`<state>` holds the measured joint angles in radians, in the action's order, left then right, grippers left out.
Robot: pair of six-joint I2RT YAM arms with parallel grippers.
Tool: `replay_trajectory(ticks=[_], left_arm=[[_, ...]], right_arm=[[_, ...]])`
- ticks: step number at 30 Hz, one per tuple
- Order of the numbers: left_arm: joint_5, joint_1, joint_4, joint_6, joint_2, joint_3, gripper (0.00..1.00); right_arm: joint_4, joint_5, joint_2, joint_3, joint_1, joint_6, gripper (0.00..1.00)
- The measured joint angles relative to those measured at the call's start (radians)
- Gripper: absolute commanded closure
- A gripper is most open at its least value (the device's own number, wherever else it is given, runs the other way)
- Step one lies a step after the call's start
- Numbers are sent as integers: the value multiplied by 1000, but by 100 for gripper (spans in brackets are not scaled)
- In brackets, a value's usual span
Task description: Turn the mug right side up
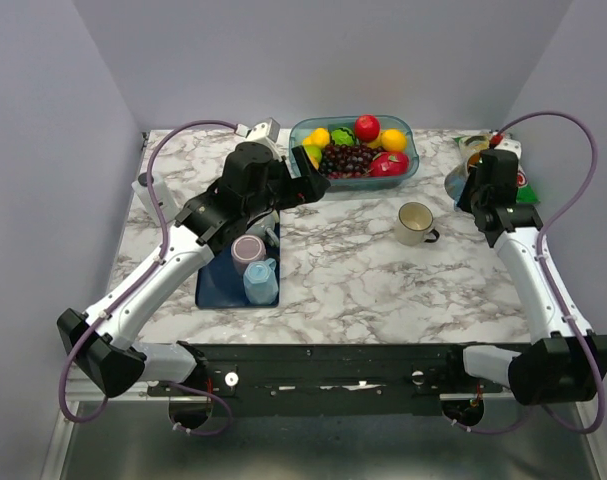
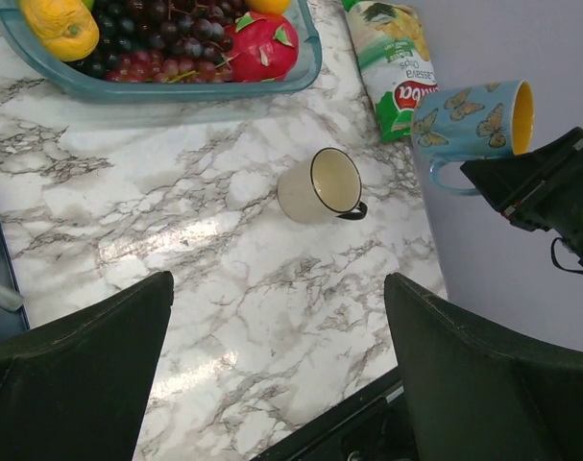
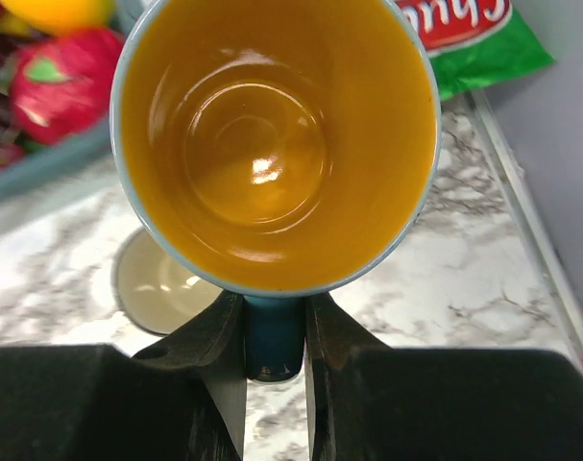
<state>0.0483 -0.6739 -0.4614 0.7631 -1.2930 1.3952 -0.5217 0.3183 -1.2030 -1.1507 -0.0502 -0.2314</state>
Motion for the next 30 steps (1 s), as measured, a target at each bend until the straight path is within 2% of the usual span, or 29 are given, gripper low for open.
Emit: replay_trajectory(ticks=[11, 28, 30], left_arm=[[-1, 16, -1, -14, -8, -21, 1], [-2, 45, 10, -14, 25, -114, 1], [-3, 47, 10, -14, 25, -119, 1]], right_arm=[[43, 44, -147, 97, 6, 18, 99], [161, 67, -233, 233, 6, 14, 99], [172, 73, -243, 242, 6, 13, 96]])
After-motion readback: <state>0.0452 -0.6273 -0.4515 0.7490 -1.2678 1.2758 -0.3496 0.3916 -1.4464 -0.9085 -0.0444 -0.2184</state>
